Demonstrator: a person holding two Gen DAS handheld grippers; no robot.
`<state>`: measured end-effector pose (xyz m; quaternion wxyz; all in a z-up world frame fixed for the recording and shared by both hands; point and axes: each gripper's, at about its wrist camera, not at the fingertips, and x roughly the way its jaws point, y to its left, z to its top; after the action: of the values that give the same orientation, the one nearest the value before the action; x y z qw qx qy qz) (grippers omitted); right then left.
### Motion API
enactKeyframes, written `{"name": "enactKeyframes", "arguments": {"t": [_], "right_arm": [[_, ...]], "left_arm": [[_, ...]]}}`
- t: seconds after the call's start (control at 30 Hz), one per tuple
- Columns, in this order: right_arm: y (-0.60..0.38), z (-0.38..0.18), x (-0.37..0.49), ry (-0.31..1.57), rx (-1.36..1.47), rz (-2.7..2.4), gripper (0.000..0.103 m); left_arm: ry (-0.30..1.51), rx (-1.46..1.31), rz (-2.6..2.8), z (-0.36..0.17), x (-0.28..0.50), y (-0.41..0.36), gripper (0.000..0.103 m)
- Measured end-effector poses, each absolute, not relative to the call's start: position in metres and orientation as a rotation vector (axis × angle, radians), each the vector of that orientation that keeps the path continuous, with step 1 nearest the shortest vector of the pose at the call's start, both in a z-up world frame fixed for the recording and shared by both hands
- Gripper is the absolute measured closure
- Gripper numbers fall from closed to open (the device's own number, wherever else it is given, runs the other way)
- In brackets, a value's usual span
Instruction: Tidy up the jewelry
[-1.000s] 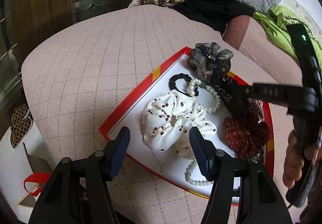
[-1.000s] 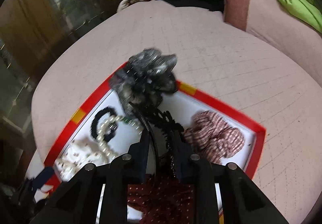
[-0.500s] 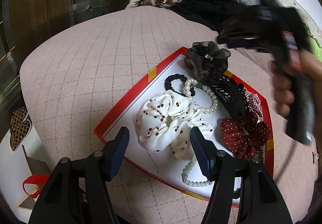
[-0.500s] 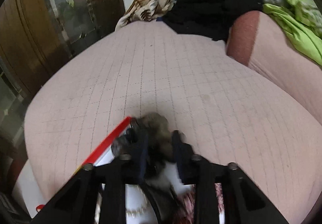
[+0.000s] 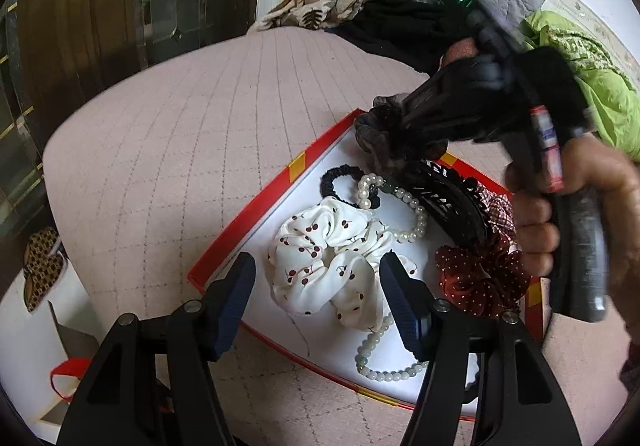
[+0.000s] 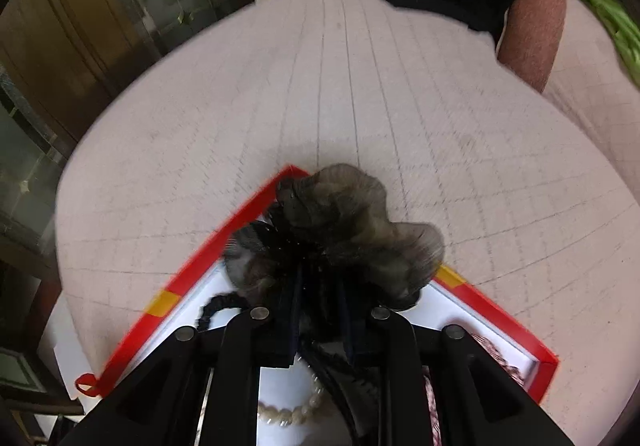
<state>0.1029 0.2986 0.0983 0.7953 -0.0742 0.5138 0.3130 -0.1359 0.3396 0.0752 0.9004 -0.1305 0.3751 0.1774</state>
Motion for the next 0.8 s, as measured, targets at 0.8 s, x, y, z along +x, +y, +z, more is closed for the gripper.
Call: {"name": "enactKeyframes", "arguments": {"t": [0.8], "right_arm": [[0.068, 0.134, -0.083, 0.943, 0.059, 0.404, 0.047]], "left_arm": [[0.552, -0.025, 0.437, 0.147, -0.193, 0.26, 0.002]]}}
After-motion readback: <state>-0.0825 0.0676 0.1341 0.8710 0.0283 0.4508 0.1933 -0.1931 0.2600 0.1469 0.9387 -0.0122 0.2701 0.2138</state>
